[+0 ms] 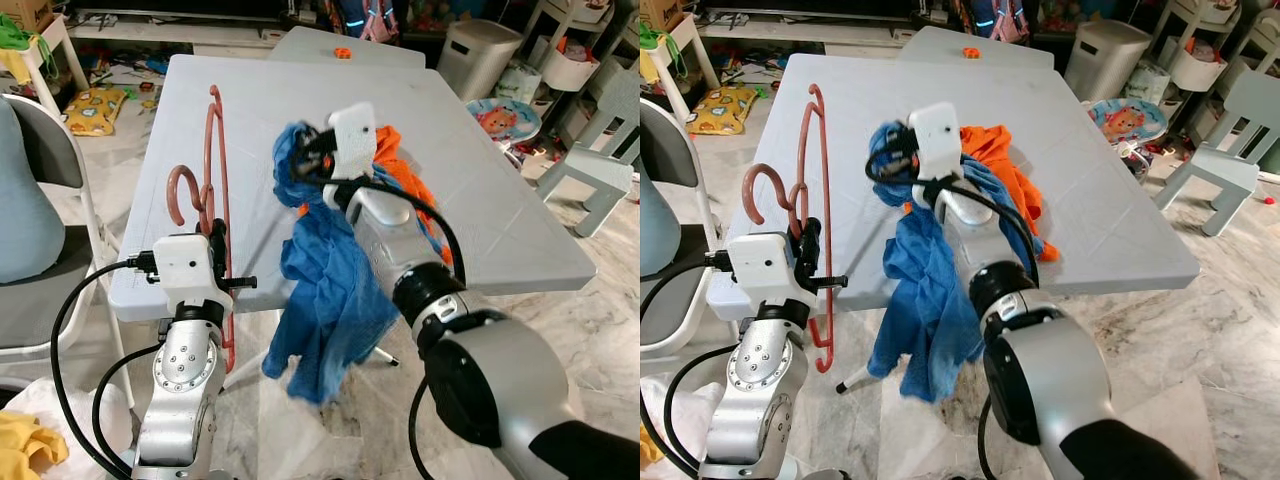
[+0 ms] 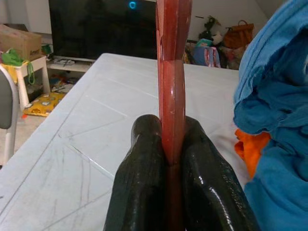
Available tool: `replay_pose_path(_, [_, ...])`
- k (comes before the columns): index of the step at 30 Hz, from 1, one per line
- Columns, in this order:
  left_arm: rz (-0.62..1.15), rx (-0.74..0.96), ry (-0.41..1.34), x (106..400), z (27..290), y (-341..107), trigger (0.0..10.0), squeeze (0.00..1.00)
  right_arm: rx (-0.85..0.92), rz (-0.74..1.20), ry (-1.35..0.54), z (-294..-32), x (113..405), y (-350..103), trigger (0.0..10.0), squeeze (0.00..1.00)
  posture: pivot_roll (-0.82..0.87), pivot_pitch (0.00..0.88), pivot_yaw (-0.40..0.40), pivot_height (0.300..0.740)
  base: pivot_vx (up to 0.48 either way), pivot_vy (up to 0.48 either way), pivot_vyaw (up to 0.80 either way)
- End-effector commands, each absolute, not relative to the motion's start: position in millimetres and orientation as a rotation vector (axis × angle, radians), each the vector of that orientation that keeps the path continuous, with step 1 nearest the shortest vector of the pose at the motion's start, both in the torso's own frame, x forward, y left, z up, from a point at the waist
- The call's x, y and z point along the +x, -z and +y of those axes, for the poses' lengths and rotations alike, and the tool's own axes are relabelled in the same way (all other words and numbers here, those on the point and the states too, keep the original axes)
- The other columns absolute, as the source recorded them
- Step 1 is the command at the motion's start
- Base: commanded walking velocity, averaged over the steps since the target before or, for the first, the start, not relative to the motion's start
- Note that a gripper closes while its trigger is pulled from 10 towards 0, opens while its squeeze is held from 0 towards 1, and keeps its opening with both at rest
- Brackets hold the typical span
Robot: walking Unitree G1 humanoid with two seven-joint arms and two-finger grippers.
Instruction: Hang hanger
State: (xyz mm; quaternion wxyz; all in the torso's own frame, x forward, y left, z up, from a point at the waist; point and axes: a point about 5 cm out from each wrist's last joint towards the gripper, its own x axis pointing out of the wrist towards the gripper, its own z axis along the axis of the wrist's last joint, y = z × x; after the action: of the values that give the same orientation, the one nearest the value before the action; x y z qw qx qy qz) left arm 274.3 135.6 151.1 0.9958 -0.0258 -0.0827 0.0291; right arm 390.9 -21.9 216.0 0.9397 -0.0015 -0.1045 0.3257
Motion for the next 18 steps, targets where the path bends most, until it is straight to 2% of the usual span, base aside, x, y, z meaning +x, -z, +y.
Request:
replay_pose_path(1, [-0.107, -0.039, -0.062, 275, 134, -140, 10.0, 0.0, -0.038, -0.206, -0.691, -24, 391, -215, 0.9, 0.0, 0.16, 0.101, -0.127, 0.74, 0.0, 0.0, 0.0])
replay_pose_path(2, [-0.106, -0.038, -0.06, 276, 134, -140, 10.0, 0.0, -0.086, -0.143, -0.715, -30, 390, -202, 10.0, 0.62, 0.16, 0.1, -0.127, 0.74, 0.0, 0.0, 0.0])
replay_pose_path(3, [-0.106, -0.038, -0.059, 276, 134, -140, 10.0, 0.0, -0.102, -0.12, -0.72, -32, 389, -198, 10.0, 0.62, 0.16, 0.1, -0.127, 0.74, 0.0, 0.0, 0.0])
replay_pose_path(4, [-0.104, -0.037, -0.056, 276, 134, -139, 10.0, 0.0, -0.153, -0.103, -0.725, -35, 389, -192, 10.0, 1.0, 0.16, 0.099, -0.125, 0.74, 0.0, 0.0, 0.0])
replay_pose_path(6, [-0.101, -0.036, -0.051, 277, 134, -139, 10.0, 0.0, -0.228, -0.079, -0.735, -42, 388, -184, 10.0, 1.0, 0.16, 0.101, -0.123, 0.74, 0.0, 0.0, 0.0])
replay_pose_path(9, [-0.095, -0.038, -0.043, 276, 133, -138, 10.0, 0.0, -0.237, -0.07, -0.742, -51, 389, -183, 10.0, 1.0, 0.15, 0.105, -0.12, 0.74, 0.0, 0.0, 0.0])
replay_pose_path(18, [-0.083, -0.036, -0.018, 275, 131, -136, 10.0, 0.0, -0.18, -0.134, -0.726, -59, 390, -197, 10.0, 1.0, 0.15, 0.117, -0.105, 0.74, 0.0, 0.0, 0.0])
